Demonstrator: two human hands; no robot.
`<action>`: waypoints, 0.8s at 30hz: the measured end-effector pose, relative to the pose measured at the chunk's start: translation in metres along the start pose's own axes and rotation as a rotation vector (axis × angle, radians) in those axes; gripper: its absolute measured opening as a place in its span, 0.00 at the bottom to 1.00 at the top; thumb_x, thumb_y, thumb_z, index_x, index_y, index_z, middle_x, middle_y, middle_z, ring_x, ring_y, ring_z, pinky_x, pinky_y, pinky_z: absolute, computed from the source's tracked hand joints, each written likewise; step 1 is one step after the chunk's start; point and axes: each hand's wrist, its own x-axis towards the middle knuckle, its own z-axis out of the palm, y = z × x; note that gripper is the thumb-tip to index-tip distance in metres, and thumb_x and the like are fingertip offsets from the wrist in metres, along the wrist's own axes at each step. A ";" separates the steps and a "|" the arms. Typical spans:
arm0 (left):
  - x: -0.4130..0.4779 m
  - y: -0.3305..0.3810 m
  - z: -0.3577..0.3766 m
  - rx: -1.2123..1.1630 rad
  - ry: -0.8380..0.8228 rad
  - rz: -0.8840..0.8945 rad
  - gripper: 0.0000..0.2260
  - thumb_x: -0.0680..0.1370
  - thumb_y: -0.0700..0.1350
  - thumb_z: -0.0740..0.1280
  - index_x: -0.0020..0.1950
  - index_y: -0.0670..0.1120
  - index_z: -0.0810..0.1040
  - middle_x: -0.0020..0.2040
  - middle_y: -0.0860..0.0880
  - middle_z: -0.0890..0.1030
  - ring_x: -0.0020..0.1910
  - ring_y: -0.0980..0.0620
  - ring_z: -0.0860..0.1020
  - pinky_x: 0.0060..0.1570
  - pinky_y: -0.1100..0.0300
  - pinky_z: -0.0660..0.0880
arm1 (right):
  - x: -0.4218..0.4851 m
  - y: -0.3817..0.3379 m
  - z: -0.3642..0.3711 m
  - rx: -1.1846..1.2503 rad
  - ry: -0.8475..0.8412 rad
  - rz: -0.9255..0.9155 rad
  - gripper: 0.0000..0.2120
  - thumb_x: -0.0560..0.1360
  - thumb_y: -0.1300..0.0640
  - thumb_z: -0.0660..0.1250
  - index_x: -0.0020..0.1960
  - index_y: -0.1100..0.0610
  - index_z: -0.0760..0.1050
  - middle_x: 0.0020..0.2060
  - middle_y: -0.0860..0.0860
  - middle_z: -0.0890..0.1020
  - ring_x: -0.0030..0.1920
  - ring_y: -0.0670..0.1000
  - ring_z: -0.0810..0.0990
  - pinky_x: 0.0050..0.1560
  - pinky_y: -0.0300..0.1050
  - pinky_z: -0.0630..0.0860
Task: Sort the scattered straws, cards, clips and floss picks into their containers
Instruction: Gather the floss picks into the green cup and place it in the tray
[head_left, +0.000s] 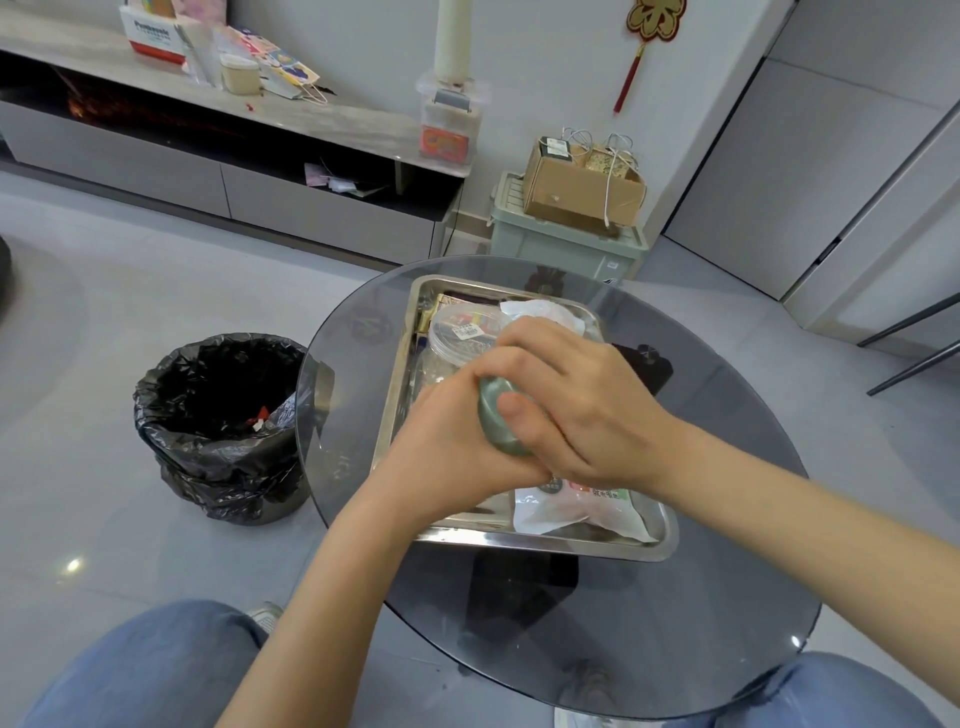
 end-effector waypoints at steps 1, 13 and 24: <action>0.001 -0.002 0.000 0.049 0.037 0.006 0.18 0.60 0.55 0.70 0.46 0.58 0.70 0.41 0.64 0.79 0.40 0.67 0.76 0.37 0.74 0.70 | 0.002 -0.003 0.003 0.018 0.037 0.033 0.20 0.79 0.55 0.52 0.51 0.67 0.78 0.43 0.60 0.77 0.42 0.58 0.76 0.37 0.54 0.74; -0.001 0.000 -0.003 0.201 0.173 0.002 0.24 0.62 0.59 0.66 0.54 0.58 0.62 0.39 0.61 0.75 0.37 0.64 0.76 0.31 0.72 0.70 | 0.017 -0.012 -0.011 0.227 -0.226 0.263 0.22 0.78 0.42 0.57 0.65 0.55 0.70 0.65 0.48 0.71 0.65 0.45 0.69 0.66 0.43 0.67; -0.007 -0.008 0.006 0.273 0.212 0.026 0.29 0.62 0.58 0.67 0.61 0.53 0.65 0.38 0.63 0.74 0.33 0.65 0.73 0.31 0.72 0.70 | 0.007 -0.020 0.020 0.430 -0.010 0.428 0.19 0.80 0.55 0.53 0.66 0.58 0.74 0.65 0.50 0.76 0.67 0.46 0.71 0.67 0.49 0.68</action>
